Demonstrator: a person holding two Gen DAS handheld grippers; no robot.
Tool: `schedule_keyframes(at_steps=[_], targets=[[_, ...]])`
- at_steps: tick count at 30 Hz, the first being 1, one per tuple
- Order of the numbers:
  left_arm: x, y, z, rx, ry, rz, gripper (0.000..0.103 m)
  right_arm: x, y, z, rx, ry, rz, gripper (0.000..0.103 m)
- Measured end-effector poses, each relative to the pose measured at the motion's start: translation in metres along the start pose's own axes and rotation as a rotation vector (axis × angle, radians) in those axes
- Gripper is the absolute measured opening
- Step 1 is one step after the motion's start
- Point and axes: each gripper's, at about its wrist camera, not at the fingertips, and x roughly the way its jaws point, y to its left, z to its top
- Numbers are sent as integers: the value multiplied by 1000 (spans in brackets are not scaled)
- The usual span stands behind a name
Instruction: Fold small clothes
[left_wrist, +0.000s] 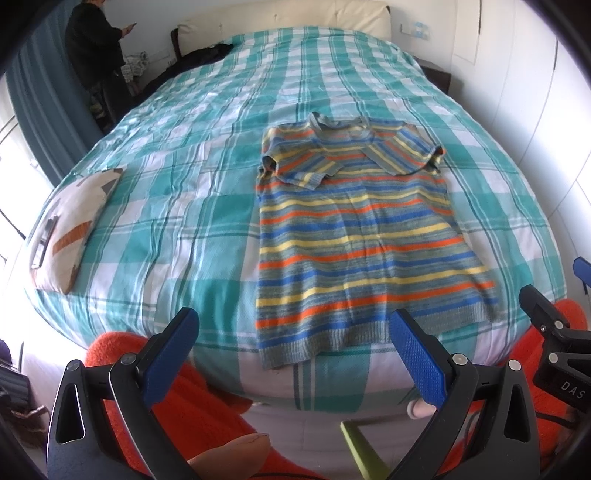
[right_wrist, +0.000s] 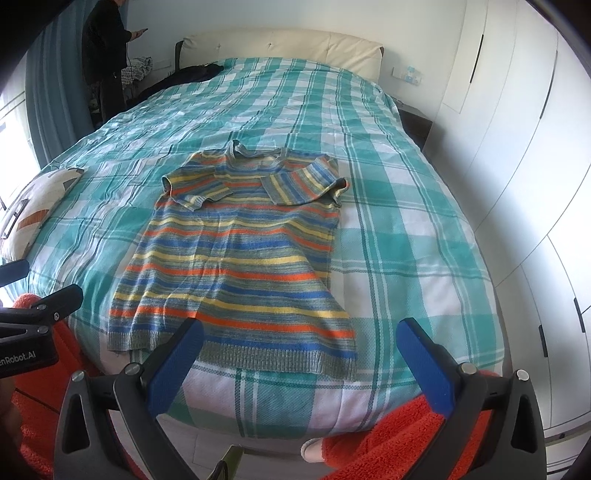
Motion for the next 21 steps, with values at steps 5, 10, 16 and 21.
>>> schedule_keyframes(at_steps=[5, 10, 16, 21], targets=[[1, 4, -1, -3, 2, -1, 103, -1, 1, 0, -2, -1, -2, 103], [-1, -1, -1, 0, 3, -2, 103, -1, 1, 1, 1, -2, -2, 103], [0, -1, -1, -2, 3, 1, 103, -1, 1, 1, 0, -4, -3, 103], [0, -1, -1, -2, 3, 0, 103, -1, 0, 1, 1, -4, -8, 103]])
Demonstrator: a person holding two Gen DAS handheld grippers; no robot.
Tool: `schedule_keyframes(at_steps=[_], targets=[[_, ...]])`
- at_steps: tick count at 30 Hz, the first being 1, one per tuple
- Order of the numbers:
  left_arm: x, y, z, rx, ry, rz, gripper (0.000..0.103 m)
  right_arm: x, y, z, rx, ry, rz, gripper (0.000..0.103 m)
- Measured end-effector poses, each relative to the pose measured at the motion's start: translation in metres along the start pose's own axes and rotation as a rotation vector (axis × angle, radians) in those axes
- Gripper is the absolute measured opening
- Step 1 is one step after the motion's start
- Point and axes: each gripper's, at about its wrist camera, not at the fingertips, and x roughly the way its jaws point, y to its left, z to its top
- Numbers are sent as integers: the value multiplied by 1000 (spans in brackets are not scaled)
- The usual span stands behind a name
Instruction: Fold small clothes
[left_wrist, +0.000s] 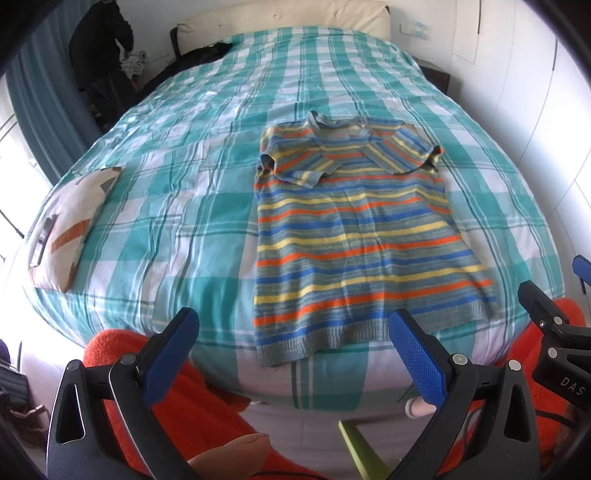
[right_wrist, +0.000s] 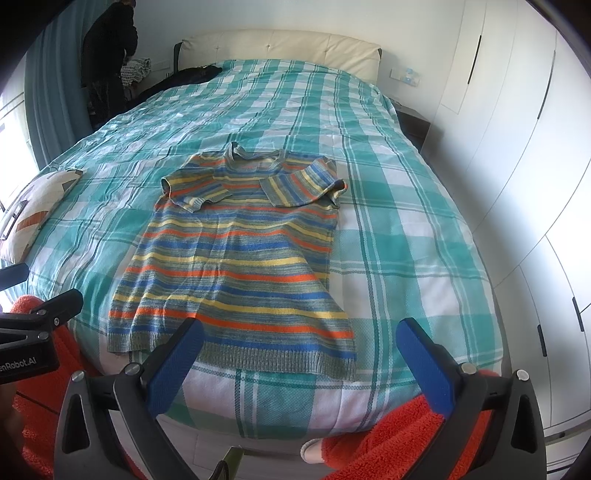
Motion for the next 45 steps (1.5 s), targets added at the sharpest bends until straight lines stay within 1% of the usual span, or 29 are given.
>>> schedule_keyframes(at_steps=[5, 9, 15, 28, 30, 33, 36, 37, 38, 39, 40, 42, 44, 45], targets=[[0, -1, -1, -2, 3, -4, 103, -2, -4, 1, 9, -5, -10, 103], [2, -8, -5, 0, 9, -14, 103, -3, -3, -1, 6, -8, -21, 103], [6, -11, -5, 15, 25, -32, 103, 0, -3, -3, 7, 2, -33, 103], [5, -12, -7, 14, -13, -33, 103, 2, -5, -5, 12, 7, -31, 103], [8, -12, -7, 29, -14, -9, 103, 2, -5, -5, 12, 8, -29, 103], [20, -6, -7, 29, 32, -3, 103, 2, -6, -5, 16, 5, -30, 103], [35, 15, -9, -18, 68, -24, 103, 3, -10, -6, 29, 0, -21, 103], [41, 22, -11, -37, 76, -17, 103, 4, -14, -6, 31, -6, -12, 103], [51, 33, -15, -64, 87, 10, 102, 7, -22, -6, 40, -14, 2, 103], [62, 41, -19, -81, 106, 41, 102, 11, -31, -6, 56, -17, 17, 103], [76, 50, -23, -96, 136, 51, 102, 21, -47, -7, 88, -6, 23, 103], [106, 62, -30, -114, 218, 29, 101, 45, -74, -10, 140, 36, 20, 103], [131, 67, -36, -119, 283, -35, 101, 83, -95, -18, 151, 142, 25, 103], [141, 65, -38, -111, 297, -60, 101, 106, -100, -26, 143, 219, 50, 103]])
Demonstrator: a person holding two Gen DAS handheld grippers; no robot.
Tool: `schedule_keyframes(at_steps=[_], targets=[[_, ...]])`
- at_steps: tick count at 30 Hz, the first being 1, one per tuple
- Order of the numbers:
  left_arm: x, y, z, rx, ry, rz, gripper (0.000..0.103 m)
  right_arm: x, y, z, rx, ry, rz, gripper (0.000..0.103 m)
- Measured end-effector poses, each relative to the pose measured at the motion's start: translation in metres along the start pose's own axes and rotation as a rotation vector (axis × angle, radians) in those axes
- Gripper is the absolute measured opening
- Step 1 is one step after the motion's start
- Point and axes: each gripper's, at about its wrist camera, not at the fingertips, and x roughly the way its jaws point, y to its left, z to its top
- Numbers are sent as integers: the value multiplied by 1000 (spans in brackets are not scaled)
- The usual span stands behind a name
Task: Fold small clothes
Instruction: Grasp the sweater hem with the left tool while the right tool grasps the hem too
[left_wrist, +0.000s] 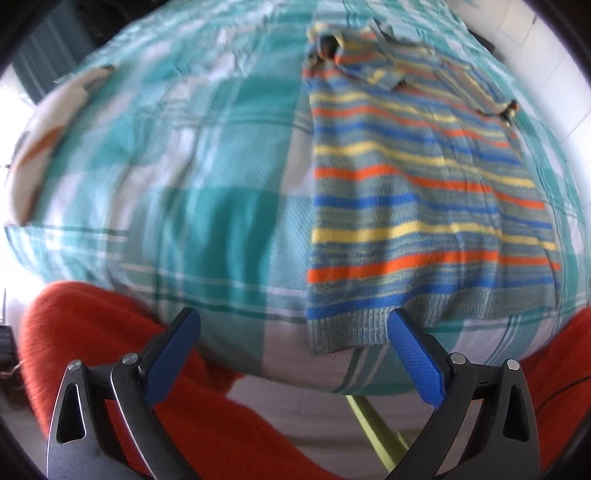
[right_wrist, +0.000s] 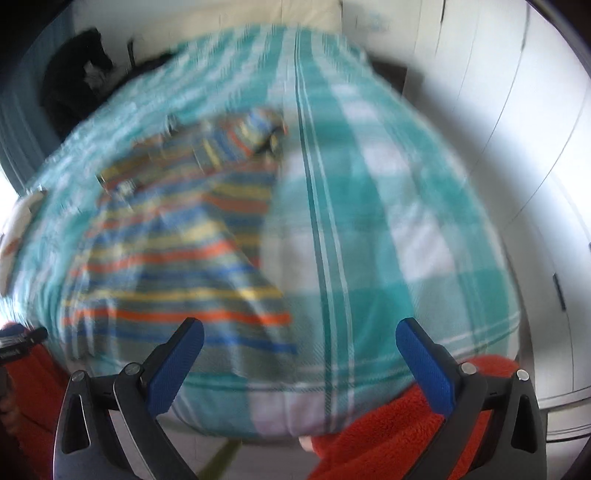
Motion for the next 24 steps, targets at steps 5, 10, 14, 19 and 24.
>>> schedule_keyframes(at_steps=[5, 10, 14, 19, 24], targets=[[38, -21, 4, 88, 46, -19, 97, 59, 1, -13, 15, 128, 181, 101], [35, -17, 0, 67, 39, -45, 87, 76, 3, -21, 102, 177, 255, 100], [28, 0, -8, 15, 15, -84, 89, 70, -29, -27, 281, 178, 381, 100], [41, -21, -23, 101, 41, -85, 59, 84, -41, -30, 346, 262, 471, 81], [33, -31, -25, 84, 49, -120, 4, 89, -31, -35, 311, 276, 530, 8]])
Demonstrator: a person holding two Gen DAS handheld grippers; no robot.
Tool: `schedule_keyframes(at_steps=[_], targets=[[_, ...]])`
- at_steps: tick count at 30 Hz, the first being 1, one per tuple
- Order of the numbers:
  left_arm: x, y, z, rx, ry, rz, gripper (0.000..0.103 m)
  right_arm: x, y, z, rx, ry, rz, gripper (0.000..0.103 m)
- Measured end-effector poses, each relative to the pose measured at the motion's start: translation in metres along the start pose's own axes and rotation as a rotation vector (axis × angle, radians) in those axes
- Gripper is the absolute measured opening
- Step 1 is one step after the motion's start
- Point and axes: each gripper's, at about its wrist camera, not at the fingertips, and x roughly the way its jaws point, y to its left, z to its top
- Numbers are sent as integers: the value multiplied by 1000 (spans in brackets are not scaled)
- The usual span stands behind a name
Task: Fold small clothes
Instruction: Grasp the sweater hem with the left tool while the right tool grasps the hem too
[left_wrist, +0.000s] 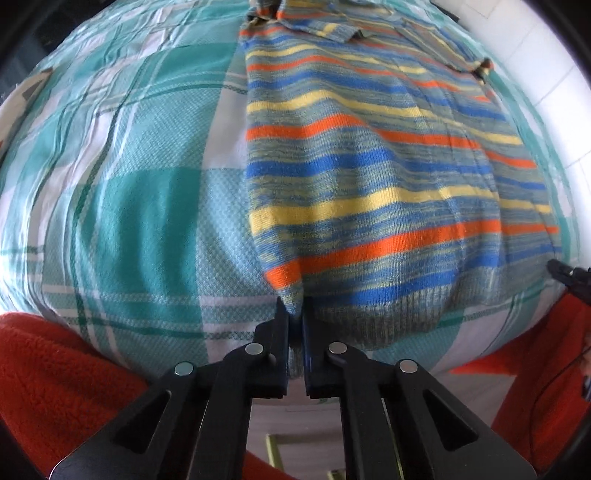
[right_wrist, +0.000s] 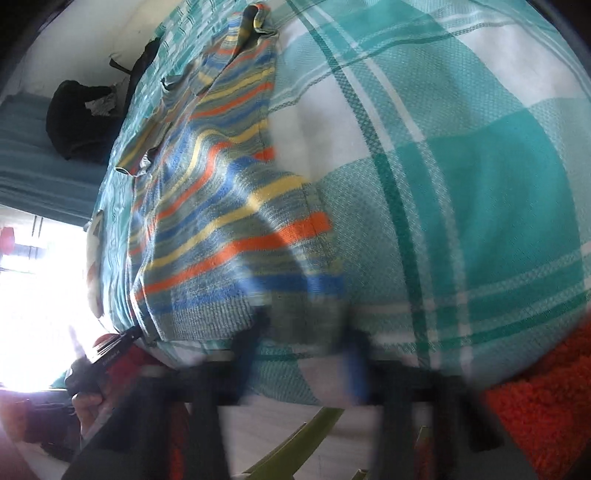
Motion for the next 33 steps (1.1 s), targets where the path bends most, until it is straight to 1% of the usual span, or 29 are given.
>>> schedule_keyframes(at_steps=[1, 2, 4, 6, 8, 9, 10, 11, 12, 13, 14, 18, 19, 20, 21, 22, 23, 25, 28, 31, 33], targets=[[-6, 6, 2, -19, 0, -16, 4, -4, 0, 0, 21, -5, 52, 8], [-15, 13, 5, -35, -7, -31, 4, -10, 2, -2, 18, -14, 65, 8], [-35, 25, 5, -51, -27, -45, 4, -25, 12, -6, -33, -35, 50, 8], [-45, 33, 2, -47, -34, -52, 3, -38, 24, -9, -74, -38, 45, 8], [-40, 32, 3, -28, -30, -30, 4, -40, 31, -11, -108, -35, 13, 9], [-39, 33, 10, -18, -18, -9, 4, -38, 30, -10, -126, -31, -5, 11], [-28, 37, 19, -13, -2, 10, 4, -28, 32, -9, -158, -21, -33, 14], [-20, 38, 21, -20, 20, 17, 4, -18, 33, -7, -183, -13, -60, 14], [-16, 40, 22, -34, 34, 13, 4, -11, 32, -5, -196, -6, -73, 27], [-13, 41, 24, -49, 37, 7, 4, -3, 29, -3, -194, 5, -76, 46], [-14, 43, 23, -56, 34, 2, 4, -1, 21, -1, -170, 6, -63, 52], [-20, 49, 18, -60, 22, 0, 4, -10, -13, 2, 27, -42, 141, 54], [-19, 49, 19, -60, 24, 1, 4, -11, -21, 2, 60, -43, 173, 54], [-17, 47, 21, -61, 26, 4, 4, -9, -30, 2, 112, -34, 223, 53], [-17, 49, 20, -62, 26, 7, 4, -7, -35, 3, 134, -22, 241, 39], [-19, 51, 19, -63, 25, 11, 4, -5, -38, 4, 143, -6, 244, 4], [-21, 52, 21, -64, 24, 24, 3, -3, -38, 4, 137, 3, 214, 6], [-22, 47, 19, -44, 28, 66, 3, -9, -28, 4, 85, 10, 138, 5], [-44, 35, 14, 24, 23, 109, 3, -30, 3, -1, -65, 30, -19, 5], [-49, 28, 9, 60, 36, 141, 3, -43, 19, -11, -127, 44, -95, 5], [-40, 26, 10, 67, 54, 174, 3, -35, 21, -15, -129, 68, -133, 5]])
